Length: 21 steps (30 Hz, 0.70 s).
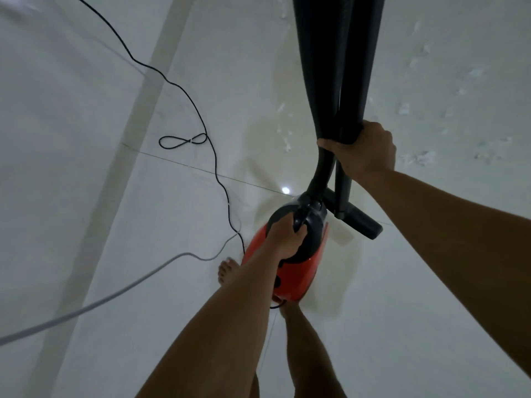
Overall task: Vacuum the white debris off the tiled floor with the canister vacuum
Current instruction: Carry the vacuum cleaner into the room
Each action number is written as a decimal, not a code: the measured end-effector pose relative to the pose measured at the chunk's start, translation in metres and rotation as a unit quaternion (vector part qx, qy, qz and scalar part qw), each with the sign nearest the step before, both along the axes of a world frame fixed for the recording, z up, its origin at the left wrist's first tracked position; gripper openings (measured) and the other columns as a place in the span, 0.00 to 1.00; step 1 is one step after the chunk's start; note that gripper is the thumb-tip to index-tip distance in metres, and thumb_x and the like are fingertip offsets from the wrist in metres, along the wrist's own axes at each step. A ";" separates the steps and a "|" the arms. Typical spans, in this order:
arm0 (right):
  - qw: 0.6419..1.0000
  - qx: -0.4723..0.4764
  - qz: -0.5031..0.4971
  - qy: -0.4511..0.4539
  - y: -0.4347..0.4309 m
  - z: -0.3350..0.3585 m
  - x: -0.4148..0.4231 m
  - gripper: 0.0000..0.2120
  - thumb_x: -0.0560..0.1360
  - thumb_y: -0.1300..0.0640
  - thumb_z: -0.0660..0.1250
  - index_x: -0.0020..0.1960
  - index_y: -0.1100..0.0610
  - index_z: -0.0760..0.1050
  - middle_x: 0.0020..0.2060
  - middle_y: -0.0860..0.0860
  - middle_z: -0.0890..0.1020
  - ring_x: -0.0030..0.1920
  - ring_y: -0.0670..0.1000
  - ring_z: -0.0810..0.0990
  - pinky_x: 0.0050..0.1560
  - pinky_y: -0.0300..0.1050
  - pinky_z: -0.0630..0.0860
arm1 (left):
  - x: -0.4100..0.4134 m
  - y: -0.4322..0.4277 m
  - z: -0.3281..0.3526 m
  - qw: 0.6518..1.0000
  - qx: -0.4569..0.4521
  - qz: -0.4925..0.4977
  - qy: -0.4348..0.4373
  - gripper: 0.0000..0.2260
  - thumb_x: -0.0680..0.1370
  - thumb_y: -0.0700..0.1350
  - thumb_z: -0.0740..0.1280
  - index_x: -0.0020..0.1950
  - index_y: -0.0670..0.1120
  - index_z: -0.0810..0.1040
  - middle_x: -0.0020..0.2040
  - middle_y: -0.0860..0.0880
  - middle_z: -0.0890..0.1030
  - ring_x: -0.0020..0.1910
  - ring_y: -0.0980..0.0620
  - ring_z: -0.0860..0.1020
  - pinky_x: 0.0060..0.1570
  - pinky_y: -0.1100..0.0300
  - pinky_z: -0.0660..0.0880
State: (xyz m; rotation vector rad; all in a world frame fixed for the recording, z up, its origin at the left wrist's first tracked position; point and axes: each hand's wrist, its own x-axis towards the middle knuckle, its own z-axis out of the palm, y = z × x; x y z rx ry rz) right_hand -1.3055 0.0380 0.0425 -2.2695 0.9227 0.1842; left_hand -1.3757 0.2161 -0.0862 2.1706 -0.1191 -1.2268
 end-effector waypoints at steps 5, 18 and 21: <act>1.000 0.002 0.008 0.003 -0.011 -0.070 0.000 0.28 0.69 0.38 0.77 0.62 0.53 0.81 0.48 0.49 0.83 0.45 0.51 0.80 0.46 0.45 0.75 | -0.006 -0.015 -0.068 1.000 -0.001 0.015 0.014 0.18 0.85 0.51 0.59 0.73 0.44 0.69 0.46 0.48 0.80 0.37 0.54 0.78 0.36 0.64 0.74; 0.998 0.053 -0.017 0.004 0.018 -0.184 0.006 0.28 0.69 0.38 0.78 0.63 0.51 0.81 0.52 0.50 0.85 0.52 0.55 0.83 0.46 0.43 0.73 | 0.014 0.007 -0.178 0.997 0.065 0.040 0.022 0.24 0.85 0.51 0.60 0.79 0.43 0.63 0.59 0.42 0.81 0.57 0.44 0.81 0.59 0.52 0.76; 0.998 0.062 -0.004 0.011 0.032 -0.197 0.013 0.28 0.69 0.37 0.77 0.64 0.51 0.81 0.52 0.51 0.85 0.53 0.55 0.83 0.46 0.43 0.72 | 0.018 0.023 -0.187 0.995 0.077 0.053 0.016 0.24 0.85 0.51 0.60 0.79 0.42 0.63 0.59 0.41 0.81 0.57 0.44 0.81 0.58 0.52 0.77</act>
